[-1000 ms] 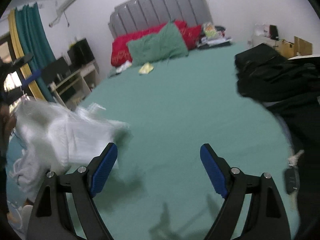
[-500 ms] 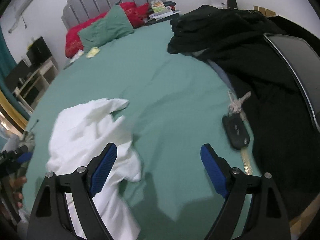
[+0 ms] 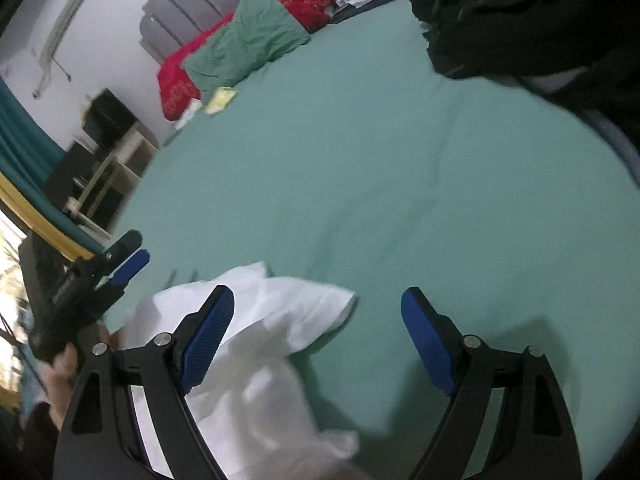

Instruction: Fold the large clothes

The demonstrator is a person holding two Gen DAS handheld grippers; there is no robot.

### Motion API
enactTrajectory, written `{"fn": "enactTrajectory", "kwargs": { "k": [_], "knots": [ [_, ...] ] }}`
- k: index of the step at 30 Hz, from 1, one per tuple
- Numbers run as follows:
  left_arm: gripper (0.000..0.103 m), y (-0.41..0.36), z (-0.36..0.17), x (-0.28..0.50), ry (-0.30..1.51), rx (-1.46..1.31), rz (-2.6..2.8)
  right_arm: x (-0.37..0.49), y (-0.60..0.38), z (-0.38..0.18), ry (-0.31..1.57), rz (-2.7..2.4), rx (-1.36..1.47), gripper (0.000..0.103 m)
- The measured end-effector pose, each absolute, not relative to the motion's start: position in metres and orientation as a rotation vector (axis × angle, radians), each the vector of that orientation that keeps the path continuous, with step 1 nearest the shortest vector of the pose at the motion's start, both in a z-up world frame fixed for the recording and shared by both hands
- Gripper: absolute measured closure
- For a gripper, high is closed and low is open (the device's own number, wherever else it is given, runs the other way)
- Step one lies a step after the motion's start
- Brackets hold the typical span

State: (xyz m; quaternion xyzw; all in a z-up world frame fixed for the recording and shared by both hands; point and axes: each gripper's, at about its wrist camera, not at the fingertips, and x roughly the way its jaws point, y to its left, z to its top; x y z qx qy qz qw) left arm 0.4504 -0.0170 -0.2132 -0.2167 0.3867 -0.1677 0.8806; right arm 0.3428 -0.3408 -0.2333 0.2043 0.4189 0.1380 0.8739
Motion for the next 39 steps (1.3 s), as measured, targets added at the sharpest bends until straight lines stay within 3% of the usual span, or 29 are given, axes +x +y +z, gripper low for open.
{"fn": "enactTrajectory", "kwargs": {
  "k": [3,7,12,15,20,26,29,31,37,39],
  "knots": [
    [0.038,-0.016,-0.214,0.448,0.871,-0.427,-0.273,0.336,-0.364,-0.213,0.821,0.25,0.496,0.018],
    [0.038,-0.007,-0.184,0.415,0.801,-0.33,-0.272,0.295,-0.405,-0.166,0.748,0.301,0.598,0.018],
    [0.038,-0.024,-0.148,0.407,0.764,-0.257,-0.35,0.205,-0.436,-0.127,0.683,0.153,0.398,0.025],
    [0.038,-0.052,-0.141,0.411,0.748,-0.181,-0.386,0.171,-0.468,-0.13,0.696,0.023,0.318,0.026],
    [0.038,-0.106,-0.172,0.449,0.84,-0.089,-0.418,0.159,-0.519,-0.157,0.753,-0.107,0.295,0.026],
    [0.038,-0.155,-0.232,0.451,0.958,0.197,-0.355,0.174,-0.482,-0.188,0.834,-0.058,0.092,0.026],
    [0.041,-0.14,-0.23,0.427,0.946,0.23,-0.329,0.182,-0.466,-0.196,0.85,-0.053,0.003,0.026],
    [0.055,-0.114,-0.221,0.407,0.986,0.218,-0.289,0.182,-0.462,-0.2,0.854,-0.057,-0.003,0.026],
    [0.055,-0.018,-0.167,0.317,0.981,0.034,-0.192,0.176,-0.414,-0.217,0.857,-0.202,-0.373,0.026],
    [0.055,0.008,-0.159,0.288,0.989,-0.003,-0.157,0.177,-0.404,-0.226,0.885,-0.189,-0.38,0.026]
  ]
}}
